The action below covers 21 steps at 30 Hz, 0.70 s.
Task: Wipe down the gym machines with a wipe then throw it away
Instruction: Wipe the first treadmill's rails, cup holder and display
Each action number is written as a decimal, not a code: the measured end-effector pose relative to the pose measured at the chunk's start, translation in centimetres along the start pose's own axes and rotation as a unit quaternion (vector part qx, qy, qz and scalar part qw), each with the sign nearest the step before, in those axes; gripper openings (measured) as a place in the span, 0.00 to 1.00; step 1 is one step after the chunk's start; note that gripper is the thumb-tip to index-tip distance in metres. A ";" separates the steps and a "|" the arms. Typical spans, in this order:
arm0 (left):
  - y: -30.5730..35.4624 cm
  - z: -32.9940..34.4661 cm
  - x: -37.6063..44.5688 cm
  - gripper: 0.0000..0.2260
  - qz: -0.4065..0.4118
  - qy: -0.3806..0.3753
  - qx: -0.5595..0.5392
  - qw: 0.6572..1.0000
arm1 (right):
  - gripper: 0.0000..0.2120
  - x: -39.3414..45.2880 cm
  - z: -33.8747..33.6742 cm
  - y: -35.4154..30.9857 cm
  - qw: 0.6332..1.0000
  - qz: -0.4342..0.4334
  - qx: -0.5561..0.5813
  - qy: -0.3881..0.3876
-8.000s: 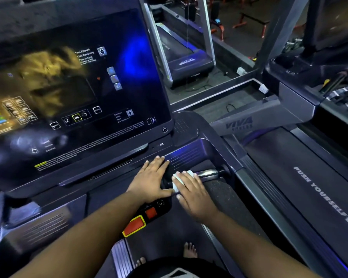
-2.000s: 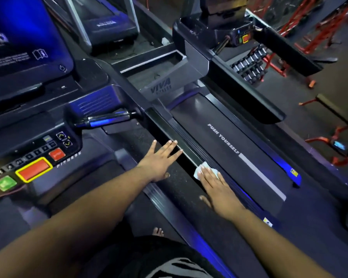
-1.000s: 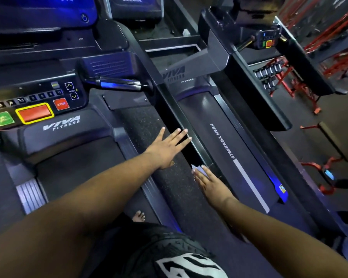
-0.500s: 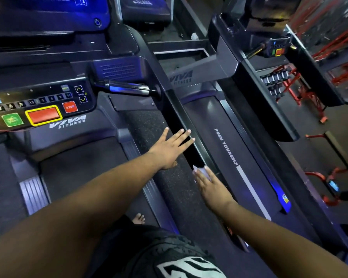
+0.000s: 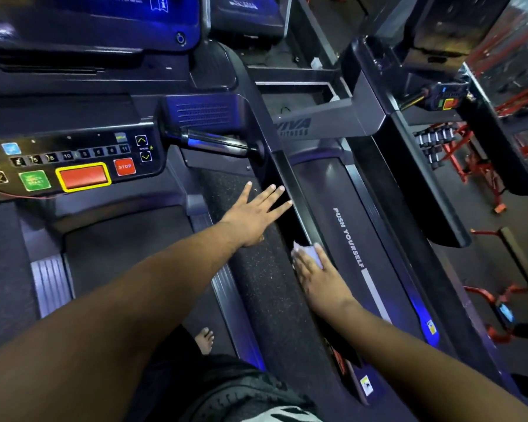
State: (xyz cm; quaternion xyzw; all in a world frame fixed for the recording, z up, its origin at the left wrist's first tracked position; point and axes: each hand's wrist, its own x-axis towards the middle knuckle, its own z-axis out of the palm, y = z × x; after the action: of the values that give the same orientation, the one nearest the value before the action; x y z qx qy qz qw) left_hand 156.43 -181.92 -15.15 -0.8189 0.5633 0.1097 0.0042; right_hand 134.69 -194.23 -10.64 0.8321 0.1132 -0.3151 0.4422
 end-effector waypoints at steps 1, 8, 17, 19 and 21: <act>-0.5 0.1 0.1 0.50 -0.007 0.001 0.000 1.000 | 0.29 -0.4 0.3 -0.3 1.000 -0.027 -0.008 -0.008; -3.0 -0.4 1.1 0.49 -0.017 0.012 -0.002 1.000 | 0.33 5.8 -2.8 5.0 0.998 0.051 0.027 0.017; -6.7 -1.1 2.6 0.49 -0.022 0.008 0.012 1.000 | 0.30 7.2 -2.4 3.8 1.000 -0.018 -0.009 -0.024; -7.4 -1.6 2.7 0.48 -0.020 0.008 0.021 1.000 | 0.30 8.3 -3.0 4.9 0.999 -0.026 -0.026 -0.015; -8.1 -2.0 3.0 0.47 -0.018 0.011 0.042 0.999 | 0.32 10.3 -4.2 6.7 0.999 0.000 -0.033 0.000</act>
State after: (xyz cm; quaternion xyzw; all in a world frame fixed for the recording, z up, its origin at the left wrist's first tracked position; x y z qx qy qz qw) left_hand 165.29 -182.01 -14.65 -0.8290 0.5528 0.0771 0.0341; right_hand 147.58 -195.72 -10.88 0.8173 0.1236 -0.3112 0.4689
